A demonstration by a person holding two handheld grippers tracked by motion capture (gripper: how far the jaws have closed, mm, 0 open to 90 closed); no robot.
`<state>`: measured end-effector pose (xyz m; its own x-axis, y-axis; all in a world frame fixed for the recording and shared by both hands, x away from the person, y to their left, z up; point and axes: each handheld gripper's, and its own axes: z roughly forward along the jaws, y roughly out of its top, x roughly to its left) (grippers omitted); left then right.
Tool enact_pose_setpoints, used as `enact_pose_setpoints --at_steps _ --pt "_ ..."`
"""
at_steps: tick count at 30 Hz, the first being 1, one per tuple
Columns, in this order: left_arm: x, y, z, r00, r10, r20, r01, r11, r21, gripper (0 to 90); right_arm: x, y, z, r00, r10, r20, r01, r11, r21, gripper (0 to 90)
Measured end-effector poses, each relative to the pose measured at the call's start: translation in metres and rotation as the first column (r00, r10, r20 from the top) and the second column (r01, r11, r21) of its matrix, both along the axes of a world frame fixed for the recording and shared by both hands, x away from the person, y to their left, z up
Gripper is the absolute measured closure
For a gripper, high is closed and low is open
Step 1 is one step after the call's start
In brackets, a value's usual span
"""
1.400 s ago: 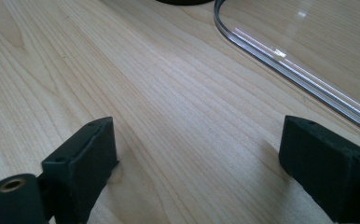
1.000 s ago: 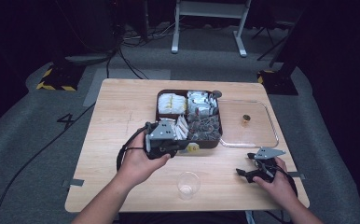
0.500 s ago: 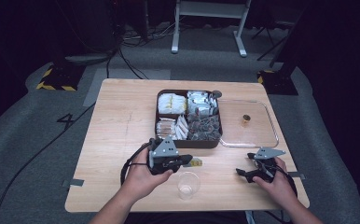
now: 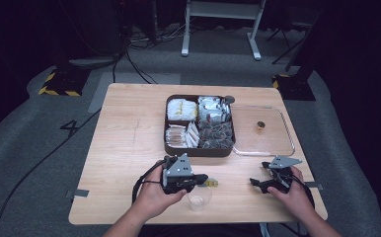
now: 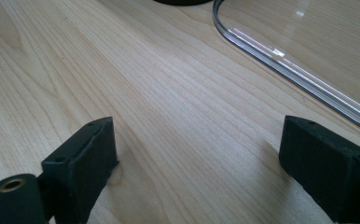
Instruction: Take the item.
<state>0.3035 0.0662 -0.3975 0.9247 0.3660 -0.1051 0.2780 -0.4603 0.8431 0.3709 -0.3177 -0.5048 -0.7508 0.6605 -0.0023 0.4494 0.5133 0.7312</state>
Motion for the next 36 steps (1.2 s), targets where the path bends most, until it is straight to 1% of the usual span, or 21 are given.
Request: enact_pose_setpoints --at_steps 5,12,13,15,16,17,18,19,22,26,30,33,36 --pt "-0.002 0.000 -0.005 0.9999 -0.006 -0.012 0.006 1.0000 -0.001 90.0 0.000 0.000 0.000 1.0000 0.000 0.000 0.000 1.0000 0.000 11.3" --pt "-0.009 0.002 -0.011 0.9996 -0.014 -0.025 0.014 0.9999 -0.002 90.0 0.000 0.000 0.000 1.0000 0.000 0.000 0.000 1.0000 0.000 11.3" --pt "-0.010 0.003 -0.012 0.9993 -0.018 -0.032 0.018 0.9998 0.000 90.0 0.000 0.000 0.000 1.0000 0.000 0.000 0.000 1.0000 0.000 11.4" --pt "-0.011 0.004 -0.014 0.9978 -0.028 -0.059 0.028 0.9996 -0.004 90.0 0.000 0.000 0.000 1.0000 0.000 0.000 0.000 1.0000 0.000 11.3" --pt "-0.011 0.004 -0.014 0.9964 -0.032 -0.078 0.032 0.9994 -0.010 86.7 0.000 0.000 0.000 1.0000 0.000 0.000 0.000 1.0000 0.000 11.4" --pt "-0.011 0.004 -0.014 0.9952 -0.036 -0.091 0.034 0.9992 -0.019 80.2 0.000 0.000 0.000 1.0000 0.000 0.000 0.000 1.0000 0.000 11.3" --pt "-0.010 0.005 -0.015 0.9953 -0.034 -0.090 0.031 0.9989 -0.036 73.6 0.000 0.000 0.000 1.0000 0.000 0.000 0.000 1.0000 0.000 11.4" --pt "-0.010 0.005 -0.014 0.9954 -0.033 -0.090 0.029 0.9987 -0.043 69.1 0.000 0.000 0.000 1.0000 0.000 0.000 0.000 1.0000 0.000 11.4" --pt "-0.010 0.006 -0.013 0.9957 -0.031 -0.087 0.028 0.9988 -0.039 65.2 0.000 0.000 0.000 1.0000 0.000 0.000 0.000 1.0000 0.000 11.3" --pt "-0.009 0.004 -0.013 0.9972 -0.026 -0.070 0.024 0.9990 -0.038 59.4 0.000 0.000 0.000 1.0000 0.000 0.000 0.000 1.0000 0.000 11.3" --pt "-0.006 0.008 -0.010 0.9991 0.004 -0.043 -0.006 0.9990 -0.043 52.4 0.000 0.000 0.000 1.0000 0.000 0.000 0.000 1.0000 0.000 11.3" --pt "-0.004 0.013 -0.006 0.9995 0.028 -0.017 -0.029 0.9989 -0.038 49.5 0.000 0.000 0.000 1.0000 0.000 0.000 0.000 1.0000 0.000 11.3" --pt "-0.002 0.020 -0.001 0.9989 0.048 -0.001 -0.048 0.9984 -0.031 48.3 0.000 0.000 0.000 1.0000 0.000 0.000 0.000 1.0000 0.000 11.4"
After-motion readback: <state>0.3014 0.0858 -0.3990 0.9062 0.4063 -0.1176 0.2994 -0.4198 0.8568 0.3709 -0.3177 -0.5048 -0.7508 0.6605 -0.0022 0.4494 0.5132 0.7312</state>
